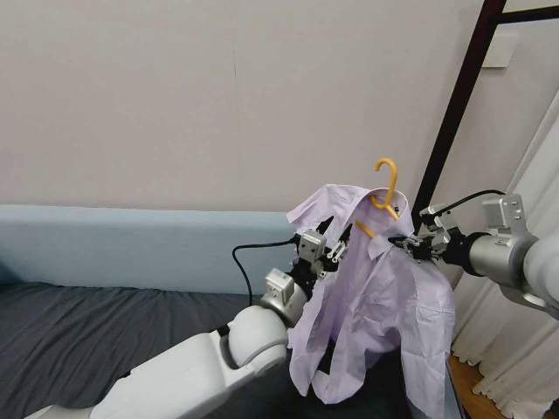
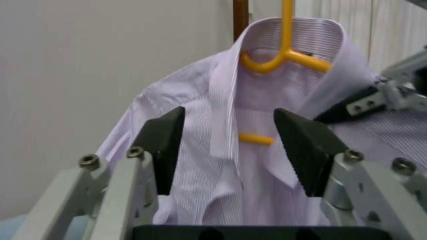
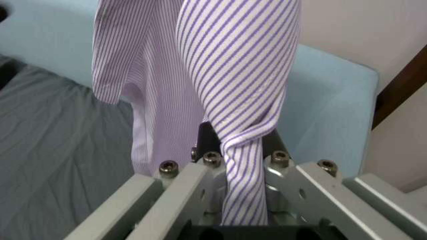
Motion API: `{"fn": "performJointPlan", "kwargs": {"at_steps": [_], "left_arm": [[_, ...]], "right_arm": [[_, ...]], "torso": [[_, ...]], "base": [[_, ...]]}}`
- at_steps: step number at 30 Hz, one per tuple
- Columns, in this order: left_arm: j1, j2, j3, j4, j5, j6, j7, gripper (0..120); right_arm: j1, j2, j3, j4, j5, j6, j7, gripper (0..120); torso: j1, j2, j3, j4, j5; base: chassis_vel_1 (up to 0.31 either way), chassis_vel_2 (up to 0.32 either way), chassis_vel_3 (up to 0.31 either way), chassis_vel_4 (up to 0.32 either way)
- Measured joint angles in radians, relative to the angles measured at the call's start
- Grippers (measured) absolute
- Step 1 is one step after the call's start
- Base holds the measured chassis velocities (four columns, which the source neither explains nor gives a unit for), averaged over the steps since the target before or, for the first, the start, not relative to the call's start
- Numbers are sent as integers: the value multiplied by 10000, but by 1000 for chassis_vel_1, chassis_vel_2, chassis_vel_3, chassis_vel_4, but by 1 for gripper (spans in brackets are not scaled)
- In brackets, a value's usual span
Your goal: Pick up the clothes from the sofa and hang them on the clothes hanger.
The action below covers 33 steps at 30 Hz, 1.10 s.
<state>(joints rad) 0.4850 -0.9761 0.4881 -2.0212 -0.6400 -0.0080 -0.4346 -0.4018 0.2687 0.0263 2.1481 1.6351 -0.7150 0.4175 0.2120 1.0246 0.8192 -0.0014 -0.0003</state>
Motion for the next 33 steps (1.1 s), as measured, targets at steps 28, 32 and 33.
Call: {"fn": "performJointPlan", "kwargs": {"at_steps": [28,32,33], "left_arm": [[9839,-589,-6223,-1739,3173,-2276,540,100],[10746,-1323,-6751,-1802,3772,-2694,665,100],[10746,-1323,-6751,-1802,3772,-2694,665,100]], "right_arm": [[-312,-398,2964,1337,4948,-169,6460,3],[-287,-752,3623,1476,5689,-173,6676,3],[-287,-752,3623,1476,5689,-173,6676,3]], "torso": [[-1,1,0,0,4],[-1,1,-1,-3,2],[-1,1,-1,-3,2]], "base": [[0,0,0,0],[0,0,0,0],[0,0,0,0]]}}
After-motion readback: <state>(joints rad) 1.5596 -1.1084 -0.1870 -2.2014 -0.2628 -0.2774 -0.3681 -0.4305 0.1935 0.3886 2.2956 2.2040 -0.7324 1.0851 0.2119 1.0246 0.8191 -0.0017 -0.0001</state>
